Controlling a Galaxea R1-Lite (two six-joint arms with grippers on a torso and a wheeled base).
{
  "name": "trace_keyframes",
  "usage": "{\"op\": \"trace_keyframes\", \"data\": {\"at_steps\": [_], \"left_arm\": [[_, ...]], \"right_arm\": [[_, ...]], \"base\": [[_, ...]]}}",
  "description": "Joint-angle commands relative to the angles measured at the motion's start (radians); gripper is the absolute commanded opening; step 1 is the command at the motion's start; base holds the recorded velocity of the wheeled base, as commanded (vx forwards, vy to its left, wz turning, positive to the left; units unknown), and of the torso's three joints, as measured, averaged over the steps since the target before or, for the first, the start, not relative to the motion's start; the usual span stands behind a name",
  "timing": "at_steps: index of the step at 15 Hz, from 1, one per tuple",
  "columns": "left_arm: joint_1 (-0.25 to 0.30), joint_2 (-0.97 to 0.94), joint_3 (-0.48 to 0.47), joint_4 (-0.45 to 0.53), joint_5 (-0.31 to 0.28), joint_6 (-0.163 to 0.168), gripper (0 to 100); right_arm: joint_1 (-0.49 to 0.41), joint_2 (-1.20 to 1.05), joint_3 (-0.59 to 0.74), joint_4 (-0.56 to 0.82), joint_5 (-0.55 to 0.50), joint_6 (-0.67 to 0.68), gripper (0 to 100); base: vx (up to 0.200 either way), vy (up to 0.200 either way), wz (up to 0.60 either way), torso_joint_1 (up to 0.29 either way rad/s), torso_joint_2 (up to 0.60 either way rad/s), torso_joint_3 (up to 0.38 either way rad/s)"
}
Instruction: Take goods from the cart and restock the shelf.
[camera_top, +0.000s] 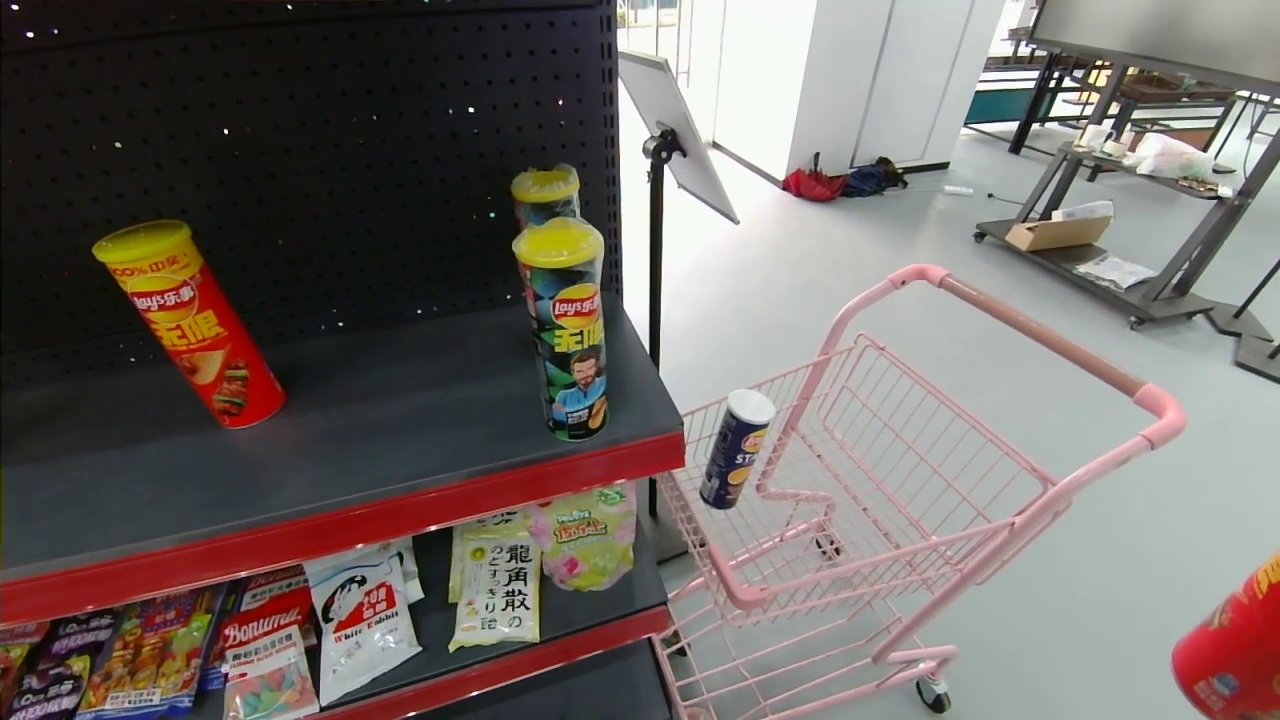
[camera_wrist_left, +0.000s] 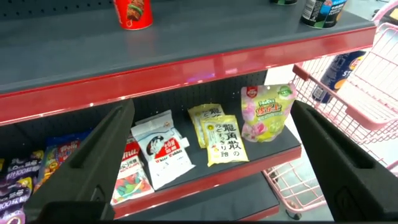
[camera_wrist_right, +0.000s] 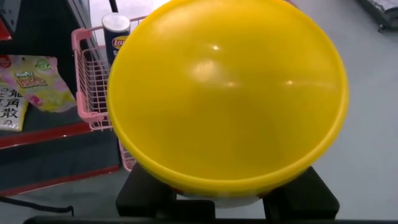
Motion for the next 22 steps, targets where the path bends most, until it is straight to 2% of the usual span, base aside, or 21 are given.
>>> {"op": "trace_keyframes", "data": {"at_steps": [1,6,8,12,16,21,22], "left_arm": [[0.0,0.0,0.0,0.0,0.0,-0.001,100],[0.0,0.0,0.0,0.0,0.0,0.001,100],[0.0,0.0,0.0,0.0,0.0,0.001,100],[0.0,0.0,0.0,0.0,-0.001,0.002,100],[0.0,0.0,0.0,0.0,-0.001,0.002,100],[0.0,0.0,0.0,0.0,-0.001,0.001,100],[0.0,0.0,0.0,0.0,-0.001,0.001,100]], "right_arm": [[-0.012,0.0,0.015,-0.001,0.0,-0.001,0],[-0.02,-0.025,0.032,-0.003,0.001,-0.001,0],[-0.02,-0.026,0.035,-0.003,0.001,-0.001,0],[-0.017,-0.166,0.098,-0.003,0.009,0.007,0],[-0.007,-0.29,0.158,0.006,0.011,0.002,0],[-0.007,-0.31,0.164,0.005,0.018,0.007,0],[-0.007,-0.312,0.164,0.005,0.046,0.008,0]], "base": [[0.0,0.0,0.6,0.007,-0.01,-0.012],[0.0,0.0,0.6,0.009,0.0,-0.005],[0.0,0.0,0.0,0.0,0.0,0.0],[0.0,0.0,0.0,0.0,0.0,0.0],[0.0,0.2,0.0,0.001,0.0,0.001],[0.0,0.2,0.0,0.0,0.0,0.003],[0.0,0.2,0.0,0.002,0.0,0.002]]}}
